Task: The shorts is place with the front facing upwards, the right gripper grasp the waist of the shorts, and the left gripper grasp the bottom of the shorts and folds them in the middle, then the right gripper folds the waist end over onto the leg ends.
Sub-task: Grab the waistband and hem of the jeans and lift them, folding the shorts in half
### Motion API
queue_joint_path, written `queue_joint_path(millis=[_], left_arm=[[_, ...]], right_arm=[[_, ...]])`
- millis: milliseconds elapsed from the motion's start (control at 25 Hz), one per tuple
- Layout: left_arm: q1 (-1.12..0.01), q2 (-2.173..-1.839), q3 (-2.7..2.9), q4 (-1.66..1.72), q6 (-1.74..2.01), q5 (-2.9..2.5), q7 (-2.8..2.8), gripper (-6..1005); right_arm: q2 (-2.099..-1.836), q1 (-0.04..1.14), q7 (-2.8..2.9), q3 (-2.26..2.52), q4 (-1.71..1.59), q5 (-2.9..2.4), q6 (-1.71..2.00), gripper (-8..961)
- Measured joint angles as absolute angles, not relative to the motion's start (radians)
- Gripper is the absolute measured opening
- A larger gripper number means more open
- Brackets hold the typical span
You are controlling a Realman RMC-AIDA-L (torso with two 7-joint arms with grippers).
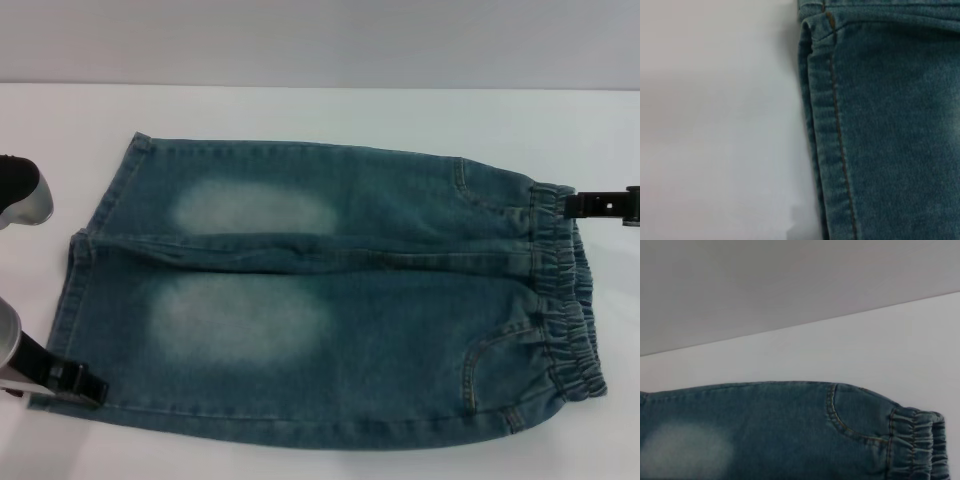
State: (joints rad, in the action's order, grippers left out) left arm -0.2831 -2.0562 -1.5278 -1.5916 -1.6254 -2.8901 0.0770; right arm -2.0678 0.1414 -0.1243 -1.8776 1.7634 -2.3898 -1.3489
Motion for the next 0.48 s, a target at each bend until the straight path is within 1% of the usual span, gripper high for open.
queue_joint_path(millis=[320, 480], left_arm=[[-0.320, -2.056, -1.558, -1.543, -1.642, -2.887, 0.050, 788], [-0.330, -2.057, -1.560, -1.549, -1.648, -2.888, 0.045, 640]], right_arm=[[-2.068, 0.157, -0.124, -1.881, 1.751, -2.390, -1.348, 806], [-2.068, 0.161, -0.125, -1.890, 1.751, -2.390, -1.348, 806]])
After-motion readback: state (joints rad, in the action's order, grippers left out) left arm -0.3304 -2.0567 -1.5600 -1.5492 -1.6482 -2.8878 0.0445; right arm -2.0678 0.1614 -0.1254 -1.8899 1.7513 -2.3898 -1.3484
